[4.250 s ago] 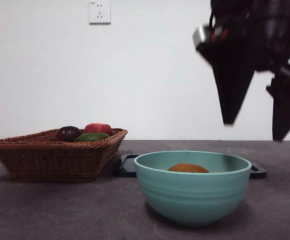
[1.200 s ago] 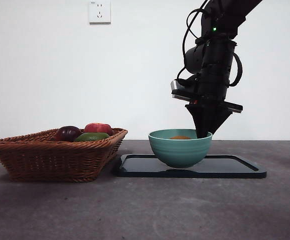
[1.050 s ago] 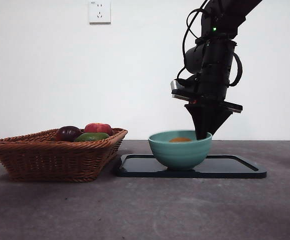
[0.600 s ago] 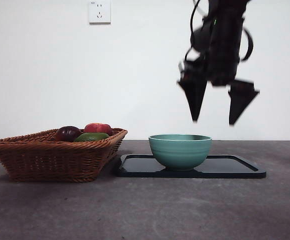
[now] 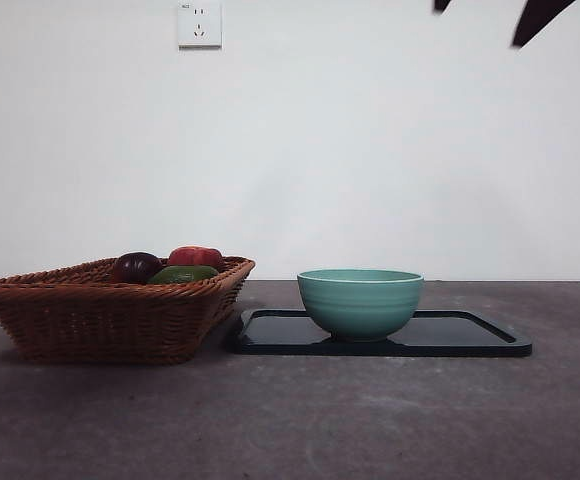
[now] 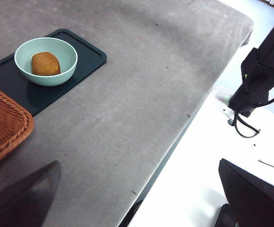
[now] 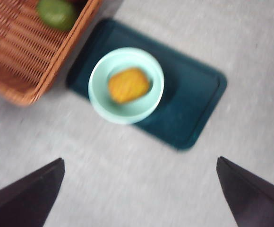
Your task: Pick up the wifruite, put it on the bowl, pick up the plate, put it on desk
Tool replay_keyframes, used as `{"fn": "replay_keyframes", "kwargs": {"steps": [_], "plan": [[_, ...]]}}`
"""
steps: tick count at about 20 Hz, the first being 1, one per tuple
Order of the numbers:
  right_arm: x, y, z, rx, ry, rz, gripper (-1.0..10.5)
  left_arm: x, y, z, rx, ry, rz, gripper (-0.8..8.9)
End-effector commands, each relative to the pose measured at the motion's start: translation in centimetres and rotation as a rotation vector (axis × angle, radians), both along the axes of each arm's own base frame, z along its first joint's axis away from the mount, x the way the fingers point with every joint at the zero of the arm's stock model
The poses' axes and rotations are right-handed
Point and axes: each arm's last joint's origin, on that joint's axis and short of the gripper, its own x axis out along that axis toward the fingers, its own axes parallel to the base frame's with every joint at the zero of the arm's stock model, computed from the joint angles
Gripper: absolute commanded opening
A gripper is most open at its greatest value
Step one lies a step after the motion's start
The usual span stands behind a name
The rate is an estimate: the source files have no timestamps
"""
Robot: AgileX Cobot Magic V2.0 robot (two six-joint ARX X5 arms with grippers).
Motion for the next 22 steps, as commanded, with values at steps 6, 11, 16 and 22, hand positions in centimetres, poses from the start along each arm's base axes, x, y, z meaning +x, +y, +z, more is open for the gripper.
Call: {"fn": "replay_keyframes", "kwargs": {"steps": [6,11,16,22], "plan": [[-11.5,-2.8,-0.5,0.03,-0.025,0.059,5.1,-0.1,-0.1,0.3,-0.014,-0.004,-0.013,5.31],[-16.9,-5.0,-2.4,0.107,-0.117,0.058,5.1,-0.1,-0.1,0.3,-0.015,-0.004,-0.013,5.31],[-20.6,-6.7,-5.3,0.198,-0.222,0.01,5.1,-0.1,-0.1,0.3,-0.015,-0.004,-0.013,5.31],[-22.2,-7.4,-8.1,0.243,-0.287,-0.003,5.1,-0.1,-0.1,0.4,-0.015,-0.005,-0.013,5.31]]}}
